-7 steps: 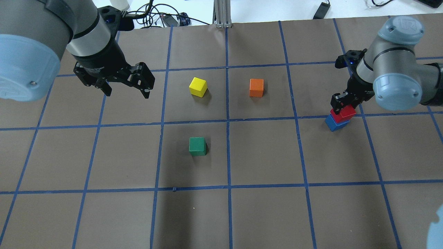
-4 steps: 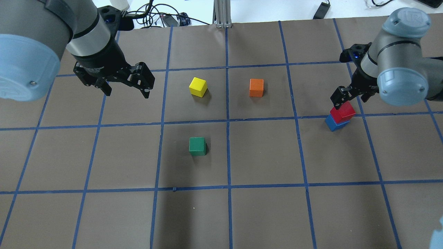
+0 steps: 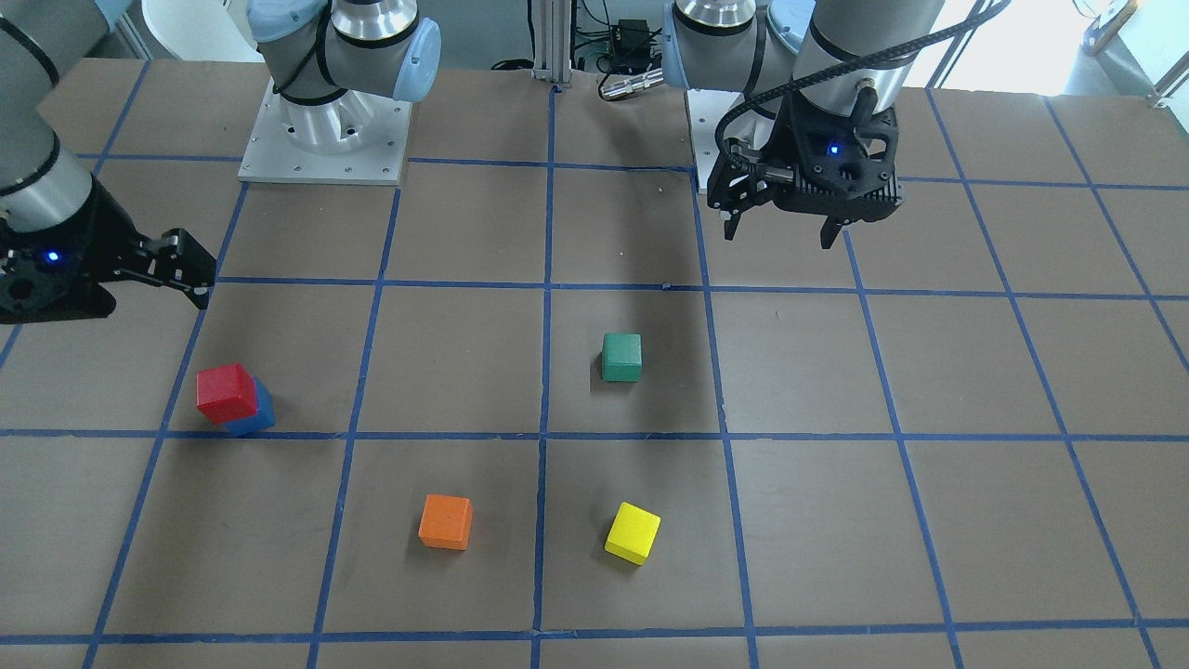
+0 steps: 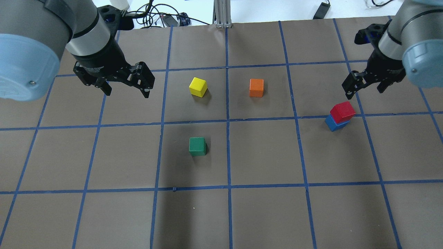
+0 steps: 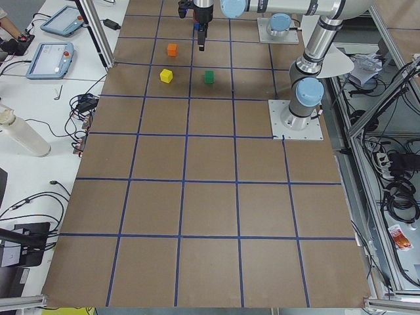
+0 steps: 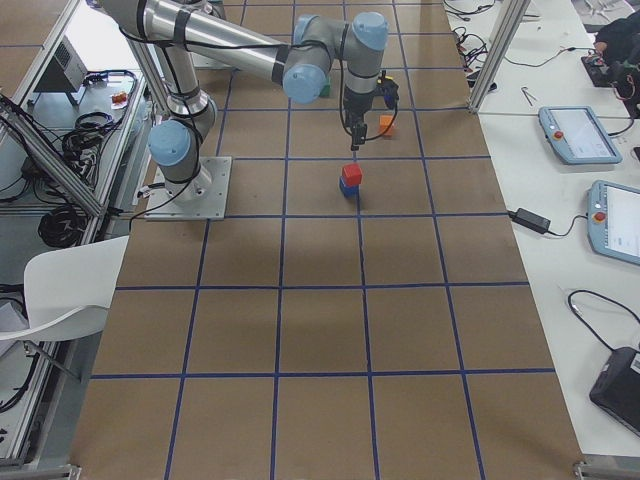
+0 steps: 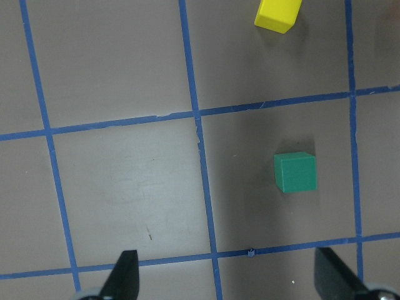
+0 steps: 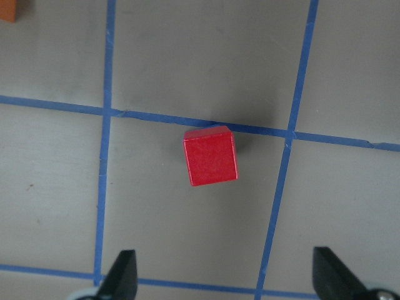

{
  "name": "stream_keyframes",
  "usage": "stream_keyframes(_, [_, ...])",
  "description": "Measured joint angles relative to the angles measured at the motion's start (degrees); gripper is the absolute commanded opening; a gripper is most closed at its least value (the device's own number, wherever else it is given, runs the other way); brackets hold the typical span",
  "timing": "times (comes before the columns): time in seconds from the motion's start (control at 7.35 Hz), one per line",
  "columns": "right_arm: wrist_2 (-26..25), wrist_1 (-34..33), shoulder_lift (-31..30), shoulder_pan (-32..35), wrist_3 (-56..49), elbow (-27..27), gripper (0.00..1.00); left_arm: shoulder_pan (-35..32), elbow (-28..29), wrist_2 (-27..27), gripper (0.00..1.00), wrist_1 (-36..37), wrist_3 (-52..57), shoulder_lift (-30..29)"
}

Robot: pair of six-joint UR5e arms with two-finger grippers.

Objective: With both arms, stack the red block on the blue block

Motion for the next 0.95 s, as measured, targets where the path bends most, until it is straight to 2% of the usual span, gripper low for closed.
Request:
stream_keyframes(0.27, [0.2,5.3,-1.0,5.3,6.8,-3.7,1.00,0.0,0.0,0.0,1.00,0.1,0.0,0.0])
stream_keyframes(0.54, [0.1,5.8,-0.9,9.9,11.7,-4.3,1.00,0.0,0.0,0.0,1.00,0.1,-0.1,0.0])
stream_keyframes(0.95, [0.2,6.6,-1.8,11.4,14.6,-4.0,1.00,0.0,0.0,0.0,1.00,0.1,0.0,0.0])
